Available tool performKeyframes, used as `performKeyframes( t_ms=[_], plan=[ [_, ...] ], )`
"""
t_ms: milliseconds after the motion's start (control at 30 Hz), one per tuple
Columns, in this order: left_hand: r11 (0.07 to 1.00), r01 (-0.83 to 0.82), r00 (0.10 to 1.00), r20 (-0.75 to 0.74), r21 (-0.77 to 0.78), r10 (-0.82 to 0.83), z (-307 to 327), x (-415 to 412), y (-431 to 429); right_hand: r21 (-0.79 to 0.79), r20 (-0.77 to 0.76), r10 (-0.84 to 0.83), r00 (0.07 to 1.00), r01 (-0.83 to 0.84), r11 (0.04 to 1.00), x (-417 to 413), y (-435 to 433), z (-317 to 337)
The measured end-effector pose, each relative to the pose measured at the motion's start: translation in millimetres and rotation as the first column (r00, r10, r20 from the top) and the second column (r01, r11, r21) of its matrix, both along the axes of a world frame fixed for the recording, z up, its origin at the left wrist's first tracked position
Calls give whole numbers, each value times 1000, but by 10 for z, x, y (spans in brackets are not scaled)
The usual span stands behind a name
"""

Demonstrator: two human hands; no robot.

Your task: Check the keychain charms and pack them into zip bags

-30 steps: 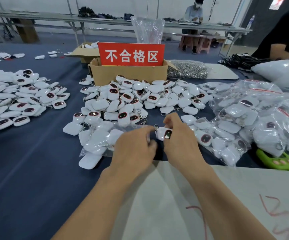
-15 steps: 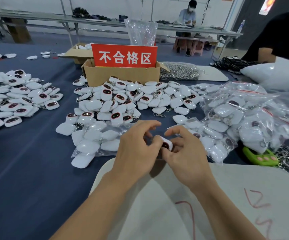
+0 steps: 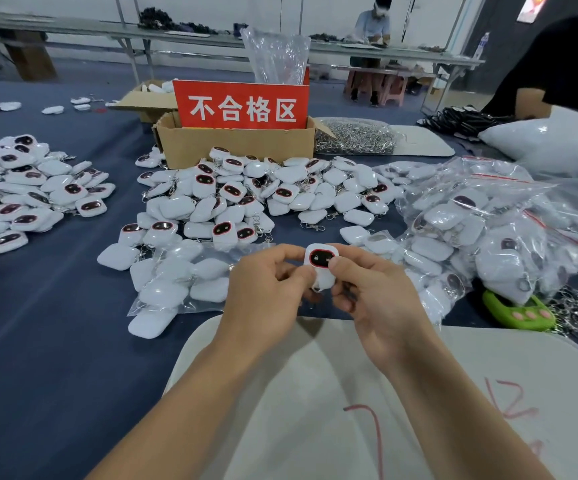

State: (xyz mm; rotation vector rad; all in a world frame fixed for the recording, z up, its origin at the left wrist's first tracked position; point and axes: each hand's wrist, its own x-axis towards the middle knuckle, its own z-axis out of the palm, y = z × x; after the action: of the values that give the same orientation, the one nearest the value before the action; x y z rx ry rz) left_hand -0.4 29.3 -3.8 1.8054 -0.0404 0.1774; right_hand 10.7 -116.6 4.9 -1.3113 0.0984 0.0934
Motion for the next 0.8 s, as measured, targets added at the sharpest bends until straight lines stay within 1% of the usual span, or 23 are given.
performKeyframes(
  t_ms=[100,167,233,333,567,700,800],
  plan=[
    [998,31,999,-40,-60,-34,23,-17,-4,-74,29,-54,998,56,996,-25,34,3],
    [996,64,996,-52,-66,-68,23,-23,-6,-126,64,-94,994,101,987,-54,45,9],
    [995,92,994,-52,-33,-94,9,-25,-10,-186,99,-129,987,145,972,-79,55,9],
    [996,86,996,-39,24,-85,-4,-24,-12,-262,128,-170,977,199,944,-81,63,-12],
    [999,12,1000,-22,-37,-12,21,-22,-25,-312,174,-62,983,114,943,-73,49,-11],
    [998,-54,999,-4,8,55,-11,-6,-8,-337,172,-24,985,82,938,-74,52,-19],
    [998,-62,998,8,-4,62,-16,7,-7,-302,169,31,985,21,953,-86,53,2]
  ],
)
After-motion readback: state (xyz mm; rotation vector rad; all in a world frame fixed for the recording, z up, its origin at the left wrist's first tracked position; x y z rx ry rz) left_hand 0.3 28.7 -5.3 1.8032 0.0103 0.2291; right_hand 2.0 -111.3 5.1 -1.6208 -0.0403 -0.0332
